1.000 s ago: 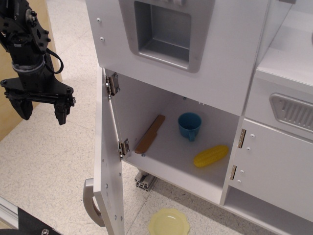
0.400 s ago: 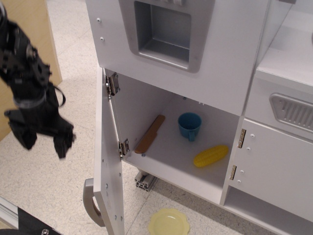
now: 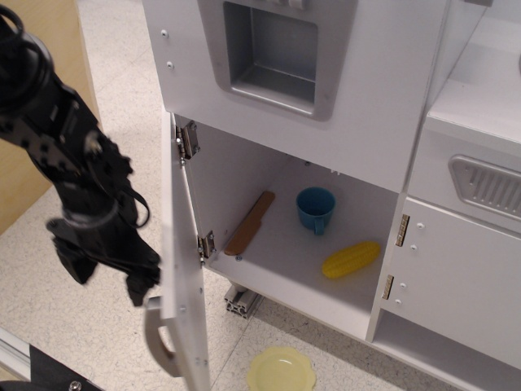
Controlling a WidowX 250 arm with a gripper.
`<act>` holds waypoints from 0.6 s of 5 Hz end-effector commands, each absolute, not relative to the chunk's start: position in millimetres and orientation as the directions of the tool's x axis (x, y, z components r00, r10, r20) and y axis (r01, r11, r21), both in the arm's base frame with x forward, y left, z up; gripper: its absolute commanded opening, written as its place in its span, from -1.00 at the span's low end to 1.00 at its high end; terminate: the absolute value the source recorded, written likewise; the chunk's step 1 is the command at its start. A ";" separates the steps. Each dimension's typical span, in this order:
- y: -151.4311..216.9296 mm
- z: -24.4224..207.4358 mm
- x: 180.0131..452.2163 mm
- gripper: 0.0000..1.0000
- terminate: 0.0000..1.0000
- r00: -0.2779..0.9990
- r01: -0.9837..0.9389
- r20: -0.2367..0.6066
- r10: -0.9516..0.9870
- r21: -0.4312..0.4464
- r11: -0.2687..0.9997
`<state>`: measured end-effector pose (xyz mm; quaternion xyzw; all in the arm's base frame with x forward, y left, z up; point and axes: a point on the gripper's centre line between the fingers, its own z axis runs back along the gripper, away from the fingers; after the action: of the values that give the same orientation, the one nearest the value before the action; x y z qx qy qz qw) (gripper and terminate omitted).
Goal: Close low fridge
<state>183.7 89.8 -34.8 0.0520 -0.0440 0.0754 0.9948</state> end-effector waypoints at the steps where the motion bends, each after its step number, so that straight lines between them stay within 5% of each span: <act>1: 58.2 -38.3 218.2 1.00 -1.00 0.972 -0.172 0.176 0.155 0.085 0.981; 3: 31.8 -40.9 267.4 1.00 -1.00 0.946 -0.239 0.237 0.219 0.058 0.969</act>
<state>262.9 27.9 -49.0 0.0431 -0.0997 0.1159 0.9873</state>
